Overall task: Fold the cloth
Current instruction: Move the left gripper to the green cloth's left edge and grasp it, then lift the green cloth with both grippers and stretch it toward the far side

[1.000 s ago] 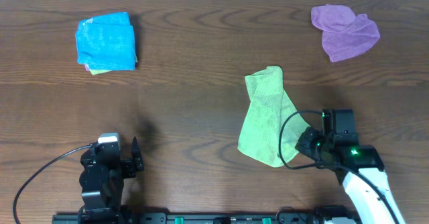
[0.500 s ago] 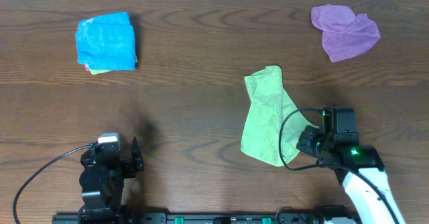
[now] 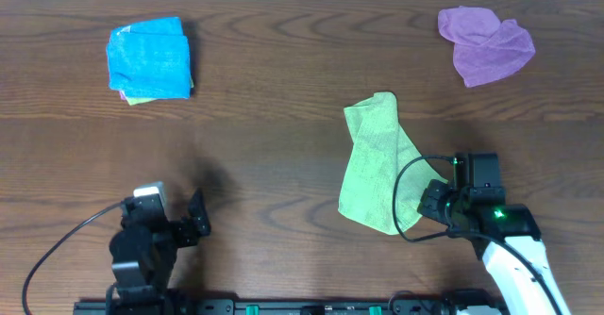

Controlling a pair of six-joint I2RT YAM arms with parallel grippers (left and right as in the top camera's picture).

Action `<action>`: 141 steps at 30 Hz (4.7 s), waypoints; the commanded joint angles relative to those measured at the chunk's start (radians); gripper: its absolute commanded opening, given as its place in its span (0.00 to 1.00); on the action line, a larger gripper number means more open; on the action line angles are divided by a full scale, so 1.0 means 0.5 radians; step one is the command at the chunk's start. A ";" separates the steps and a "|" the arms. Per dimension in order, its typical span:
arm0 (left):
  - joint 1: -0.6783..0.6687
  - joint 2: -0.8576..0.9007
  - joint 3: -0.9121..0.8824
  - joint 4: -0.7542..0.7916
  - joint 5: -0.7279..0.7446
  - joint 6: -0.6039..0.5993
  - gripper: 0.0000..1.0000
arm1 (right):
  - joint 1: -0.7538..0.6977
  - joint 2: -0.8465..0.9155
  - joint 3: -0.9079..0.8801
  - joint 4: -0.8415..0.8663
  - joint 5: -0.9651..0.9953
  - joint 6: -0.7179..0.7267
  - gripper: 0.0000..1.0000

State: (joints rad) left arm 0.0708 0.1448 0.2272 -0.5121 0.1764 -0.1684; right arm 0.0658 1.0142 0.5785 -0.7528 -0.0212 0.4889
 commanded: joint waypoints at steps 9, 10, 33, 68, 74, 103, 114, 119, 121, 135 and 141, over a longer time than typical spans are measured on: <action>-0.179 1.646 1.179 -0.255 0.887 -0.302 0.95 | -0.009 -0.012 -0.005 -0.005 0.034 0.031 0.01; -0.203 1.784 1.216 -0.223 0.966 -0.378 0.95 | -0.009 -0.012 -0.005 -0.004 0.034 0.031 0.01; -1.084 3.115 1.234 0.803 1.366 -1.189 0.95 | -0.009 -0.012 -0.005 0.003 0.026 0.113 0.01; -1.636 3.464 1.234 1.288 1.041 -2.022 0.82 | -0.009 -0.012 -0.005 0.003 0.019 0.113 0.01; -1.637 3.465 1.224 1.286 0.909 -2.011 0.49 | -0.009 -0.012 -0.005 0.003 0.019 0.113 0.01; -0.964 3.330 1.547 1.350 1.351 -1.616 0.06 | 0.002 -0.013 -0.004 0.543 -0.200 0.020 0.01; -0.838 3.274 2.124 0.961 1.119 -1.582 0.06 | 0.045 0.298 0.350 1.015 -0.146 -0.007 0.01; -0.720 3.275 2.260 0.903 0.961 -1.522 0.06 | 0.045 0.693 0.749 1.028 -0.146 -0.134 0.01; -0.635 3.275 2.287 0.903 0.891 -1.521 0.06 | 0.045 0.871 0.965 1.028 -0.145 -0.177 0.01; -0.420 3.436 2.434 1.087 0.782 -1.488 0.06 | 0.172 1.538 1.785 1.050 -0.095 -0.294 0.01; -0.464 3.492 2.428 0.764 0.803 -1.513 0.24 | 0.200 1.566 1.832 0.952 -0.068 -0.331 0.01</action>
State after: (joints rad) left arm -0.1417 1.8576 1.4246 -0.1032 0.5751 -0.9298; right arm 0.1623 1.7931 1.4681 -0.2588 -0.0742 0.3470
